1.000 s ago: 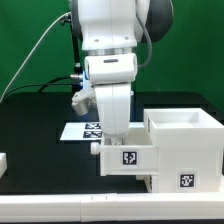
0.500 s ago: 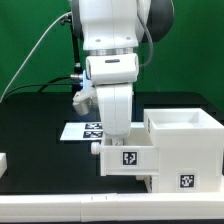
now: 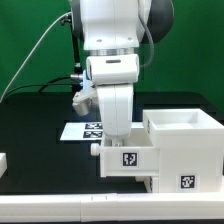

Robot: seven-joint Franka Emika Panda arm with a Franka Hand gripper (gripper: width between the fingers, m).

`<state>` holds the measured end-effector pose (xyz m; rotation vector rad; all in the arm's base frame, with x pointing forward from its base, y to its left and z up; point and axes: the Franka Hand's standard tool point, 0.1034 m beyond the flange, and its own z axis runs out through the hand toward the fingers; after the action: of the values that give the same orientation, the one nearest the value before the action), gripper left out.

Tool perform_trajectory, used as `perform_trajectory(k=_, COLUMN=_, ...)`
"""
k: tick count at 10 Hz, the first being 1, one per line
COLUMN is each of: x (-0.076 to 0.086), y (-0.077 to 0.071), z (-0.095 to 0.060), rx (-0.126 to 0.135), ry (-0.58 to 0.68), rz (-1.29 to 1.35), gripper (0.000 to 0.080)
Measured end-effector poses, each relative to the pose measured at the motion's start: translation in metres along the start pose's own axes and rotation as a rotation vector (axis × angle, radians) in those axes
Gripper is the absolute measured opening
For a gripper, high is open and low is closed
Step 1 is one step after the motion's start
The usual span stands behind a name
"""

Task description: Assemble drawer

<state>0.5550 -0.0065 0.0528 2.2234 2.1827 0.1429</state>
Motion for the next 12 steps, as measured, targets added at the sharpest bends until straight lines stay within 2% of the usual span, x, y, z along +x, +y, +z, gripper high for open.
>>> perform_trajectory(k=4, x=-0.003, y=0.0008, z=-0.0012, rx=-0.01, ry=-0.017, rz=-0.072, gripper=0.0044)
perform_trajectory(k=6, x=-0.0059, y=-0.0014, z=0.0006, rx=-0.001, ry=-0.024, rz=-0.142, gripper=0.0044)
perform_trajectory(k=12, x=-0.0046, y=-0.0024, z=0.0035, rx=0.0, ry=-0.021, rz=-0.136, gripper=0.0044)
